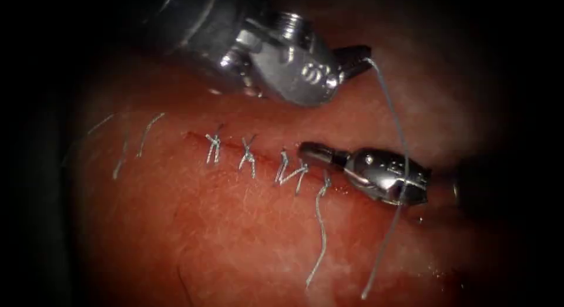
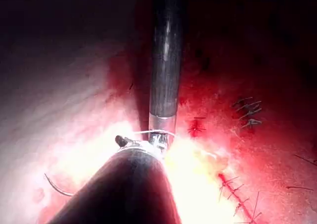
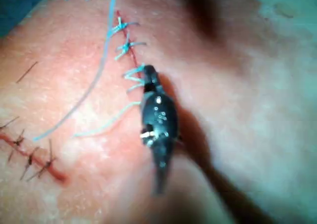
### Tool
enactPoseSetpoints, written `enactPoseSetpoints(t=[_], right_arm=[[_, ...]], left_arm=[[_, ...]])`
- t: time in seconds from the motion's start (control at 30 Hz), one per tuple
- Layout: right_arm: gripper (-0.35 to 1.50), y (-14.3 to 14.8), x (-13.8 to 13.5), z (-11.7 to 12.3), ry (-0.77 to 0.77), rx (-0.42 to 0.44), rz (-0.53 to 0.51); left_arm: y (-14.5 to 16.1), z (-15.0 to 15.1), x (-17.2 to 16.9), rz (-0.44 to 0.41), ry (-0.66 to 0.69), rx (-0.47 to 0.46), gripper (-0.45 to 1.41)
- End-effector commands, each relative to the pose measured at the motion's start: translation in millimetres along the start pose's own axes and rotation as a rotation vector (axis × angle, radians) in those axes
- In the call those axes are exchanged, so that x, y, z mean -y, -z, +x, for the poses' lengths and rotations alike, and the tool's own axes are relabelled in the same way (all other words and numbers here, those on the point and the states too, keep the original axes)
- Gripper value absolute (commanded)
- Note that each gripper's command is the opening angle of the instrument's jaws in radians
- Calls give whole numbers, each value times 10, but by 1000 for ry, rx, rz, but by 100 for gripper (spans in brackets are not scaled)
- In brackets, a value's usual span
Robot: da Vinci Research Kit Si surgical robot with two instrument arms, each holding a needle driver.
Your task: Wound Closure
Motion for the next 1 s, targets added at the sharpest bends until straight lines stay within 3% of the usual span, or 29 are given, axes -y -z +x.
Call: enactPoseSetpoints(t=[0.03,0.07,0.1,0.23,0.3,0.37,0.5,0.63,0.67,0.73,0.8,0.93,1.0], right_arm=[[88,0,15,-6,-4,-24,-21],[138,3,16,-5,4,-25,-59],[146,7,15,-4,14,-23,-84],[148,38,15,-6,43,-16,-82],[148,102,-7,-11,58,12,-153],[148,147,-30,-11,50,36,-208],[148,202,-58,-10,40,47,-285],[148,237,-70,-16,38,52,-330],[148,244,-70,-17,38,56,-347],[148,249,-70,-19,37,57,-353],[148,248,-66,-19,34,57,-353],[148,240,-61,-18,29,55,-349],[148,235,-57,-17,33,51,-344]], left_arm=[[-6,1,-10,-1,1,1,-45],[-8,2,-11,0,2,2,-45],[-10,3,-11,1,2,4,-45],[-22,7,-16,4,1,9,-45],[-50,2,-34,-17,-13,5,-45],[-75,-1,-55,-40,-29,-11,-45],[-114,-10,-86,-92,-53,-42,-45],[-156,-23,-115,-154,14,-62,-45],[-165,-26,-120,-164,23,-64,-16],[-187,-36,-129,-185,51,-65,20],[-210,-54,-135,-169,93,-38,26],[-225,-72,-135,-164,167,-38,24],[-230,-81,-134,-165,189,-43,54]])
